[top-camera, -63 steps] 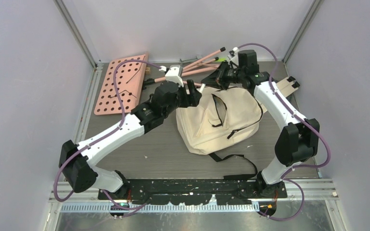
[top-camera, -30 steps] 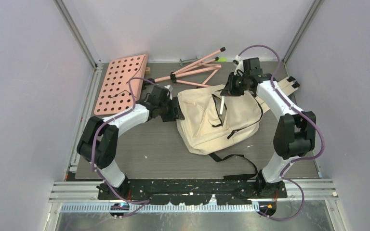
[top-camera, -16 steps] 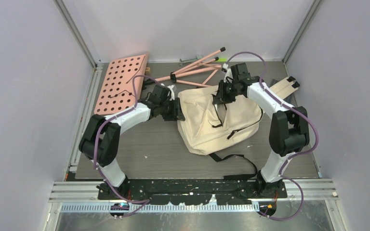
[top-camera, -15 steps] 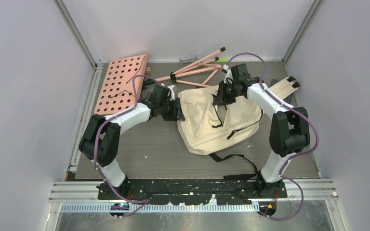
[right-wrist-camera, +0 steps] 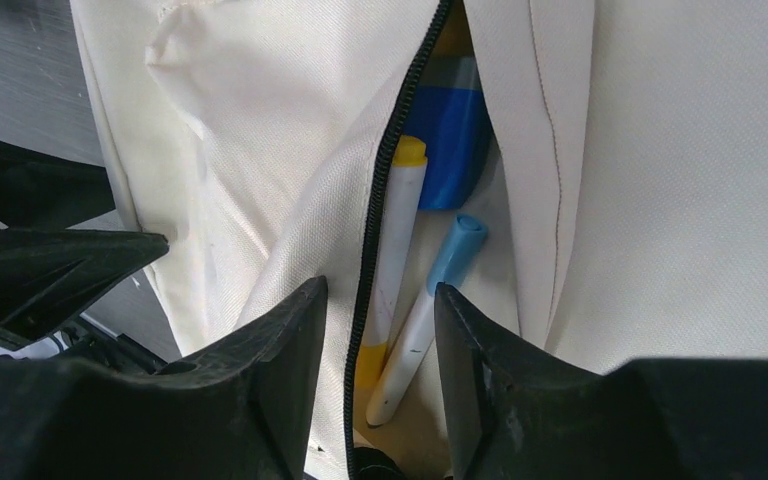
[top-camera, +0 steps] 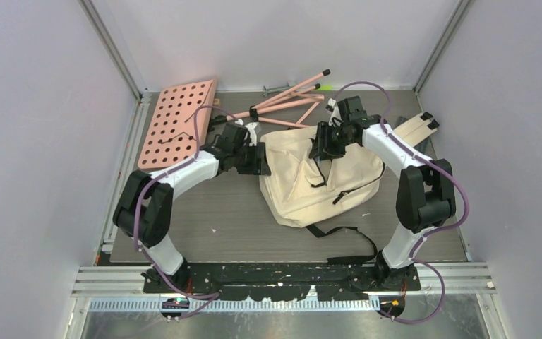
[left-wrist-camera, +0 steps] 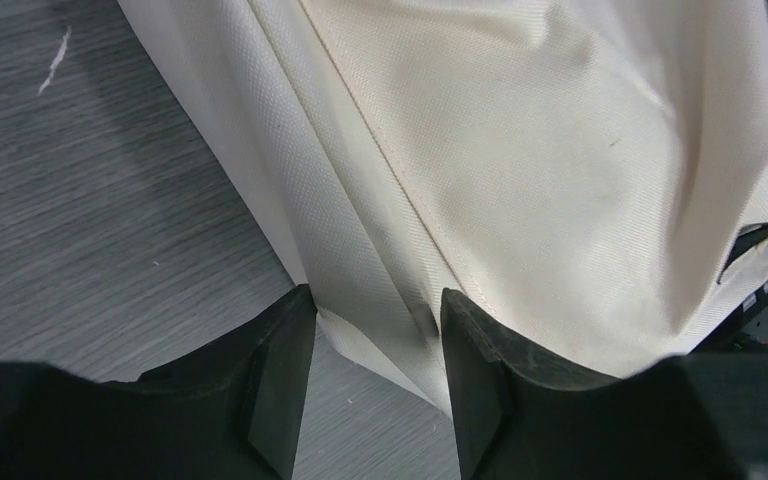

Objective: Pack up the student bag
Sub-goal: Place the stationery in the student bag, then zip the student bag at the center of the board.

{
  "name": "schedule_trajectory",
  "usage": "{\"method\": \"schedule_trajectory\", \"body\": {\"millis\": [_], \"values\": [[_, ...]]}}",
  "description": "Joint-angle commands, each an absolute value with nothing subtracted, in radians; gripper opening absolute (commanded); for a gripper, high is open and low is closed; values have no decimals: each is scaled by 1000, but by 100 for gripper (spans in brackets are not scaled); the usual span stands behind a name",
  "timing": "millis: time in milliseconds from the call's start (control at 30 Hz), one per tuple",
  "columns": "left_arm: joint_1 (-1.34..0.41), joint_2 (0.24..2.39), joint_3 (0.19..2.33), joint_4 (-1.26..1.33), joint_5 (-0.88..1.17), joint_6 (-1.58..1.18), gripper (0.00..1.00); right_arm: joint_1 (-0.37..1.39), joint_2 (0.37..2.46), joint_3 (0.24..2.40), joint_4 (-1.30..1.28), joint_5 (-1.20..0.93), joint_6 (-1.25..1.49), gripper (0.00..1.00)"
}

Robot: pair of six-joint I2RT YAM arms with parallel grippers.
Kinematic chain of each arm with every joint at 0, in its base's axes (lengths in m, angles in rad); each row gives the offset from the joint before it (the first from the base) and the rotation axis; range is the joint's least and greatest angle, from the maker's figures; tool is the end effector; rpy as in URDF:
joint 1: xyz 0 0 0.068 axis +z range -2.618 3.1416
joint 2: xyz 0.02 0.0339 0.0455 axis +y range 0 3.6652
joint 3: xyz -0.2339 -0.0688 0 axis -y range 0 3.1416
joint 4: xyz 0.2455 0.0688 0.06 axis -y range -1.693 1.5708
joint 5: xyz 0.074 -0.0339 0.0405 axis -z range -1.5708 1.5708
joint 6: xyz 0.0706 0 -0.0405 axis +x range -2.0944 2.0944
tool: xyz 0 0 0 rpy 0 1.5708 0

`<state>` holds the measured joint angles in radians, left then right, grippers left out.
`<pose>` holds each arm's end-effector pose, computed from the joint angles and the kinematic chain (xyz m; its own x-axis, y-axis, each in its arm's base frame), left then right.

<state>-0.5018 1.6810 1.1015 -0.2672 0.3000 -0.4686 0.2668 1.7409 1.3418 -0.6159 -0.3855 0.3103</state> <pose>0.3211 -0.2000 0.1558 -0.8710 -0.0143 -0.4911 0.2665 0.8260 -0.4967 0.3621 0.1265 0.1855 -0.9133 0.0437 -0.4049 -0.1647 0.8697 0.4653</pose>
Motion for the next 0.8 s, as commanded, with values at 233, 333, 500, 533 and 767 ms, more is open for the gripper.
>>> {"method": "schedule_trajectory", "body": {"millis": [233, 333, 500, 533, 767], "values": [[-655, 1463, 1159, -132, 197, -156, 53, 273, 1572, 1415, -661, -309, 303, 54], [-730, 1478, 1192, -123, 221, -98, 54, 272, 1496, 1397, -668, -245, 310, 54], [-833, 1547, 1230, -124, 259, -46, 51, 272, 1357, 1314, -672, -121, 336, 57], [-852, 1560, 1237, -124, 264, -35, 51, 271, 1342, 1290, -672, -102, 340, 57], [-915, 1668, 1305, -133, 285, 38, 47, 269, 1220, 1165, -703, -38, 383, 57]]}}
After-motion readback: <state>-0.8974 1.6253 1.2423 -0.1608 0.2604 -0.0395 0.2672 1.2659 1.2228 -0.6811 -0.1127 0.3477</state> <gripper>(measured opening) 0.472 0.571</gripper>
